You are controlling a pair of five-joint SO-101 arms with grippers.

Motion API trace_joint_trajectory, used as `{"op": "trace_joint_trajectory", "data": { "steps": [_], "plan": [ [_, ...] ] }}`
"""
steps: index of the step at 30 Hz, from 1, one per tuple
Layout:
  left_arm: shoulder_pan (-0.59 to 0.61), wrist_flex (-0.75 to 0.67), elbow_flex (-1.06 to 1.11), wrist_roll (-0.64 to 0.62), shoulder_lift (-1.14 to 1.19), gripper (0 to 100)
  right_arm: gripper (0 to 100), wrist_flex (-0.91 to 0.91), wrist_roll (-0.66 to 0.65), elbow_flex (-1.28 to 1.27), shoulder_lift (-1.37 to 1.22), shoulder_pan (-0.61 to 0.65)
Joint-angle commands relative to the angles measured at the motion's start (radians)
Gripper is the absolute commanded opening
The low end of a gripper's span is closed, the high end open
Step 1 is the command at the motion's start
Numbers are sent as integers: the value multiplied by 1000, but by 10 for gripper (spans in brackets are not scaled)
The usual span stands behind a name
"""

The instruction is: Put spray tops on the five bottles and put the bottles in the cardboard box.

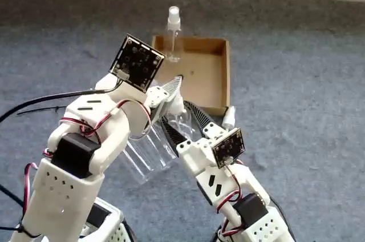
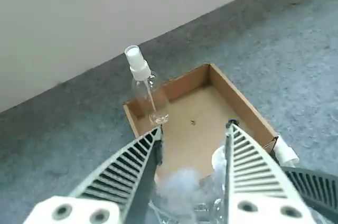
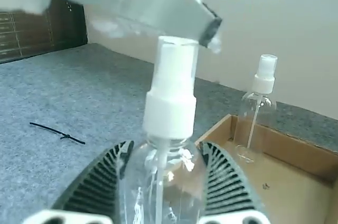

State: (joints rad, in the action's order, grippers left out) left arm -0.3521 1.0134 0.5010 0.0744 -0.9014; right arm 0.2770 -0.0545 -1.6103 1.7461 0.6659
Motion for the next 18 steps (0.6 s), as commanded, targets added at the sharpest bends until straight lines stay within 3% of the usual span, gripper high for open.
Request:
{"op": "trace_joint_trajectory", "data": {
  "steps": [1,5,12,18],
  "plan": [
    [7,-14,71,60,-15,188,5,-22,2,22,15,1],
    [8,-15,79,71,-15,188,5,-22,2,22,15,1],
    [31,-6,-105,69,-15,188,5,-22,0,22,13,1],
    [271,77,-120,68,-15,188,5,-22,-2,30,8,-88]
  ]
}}
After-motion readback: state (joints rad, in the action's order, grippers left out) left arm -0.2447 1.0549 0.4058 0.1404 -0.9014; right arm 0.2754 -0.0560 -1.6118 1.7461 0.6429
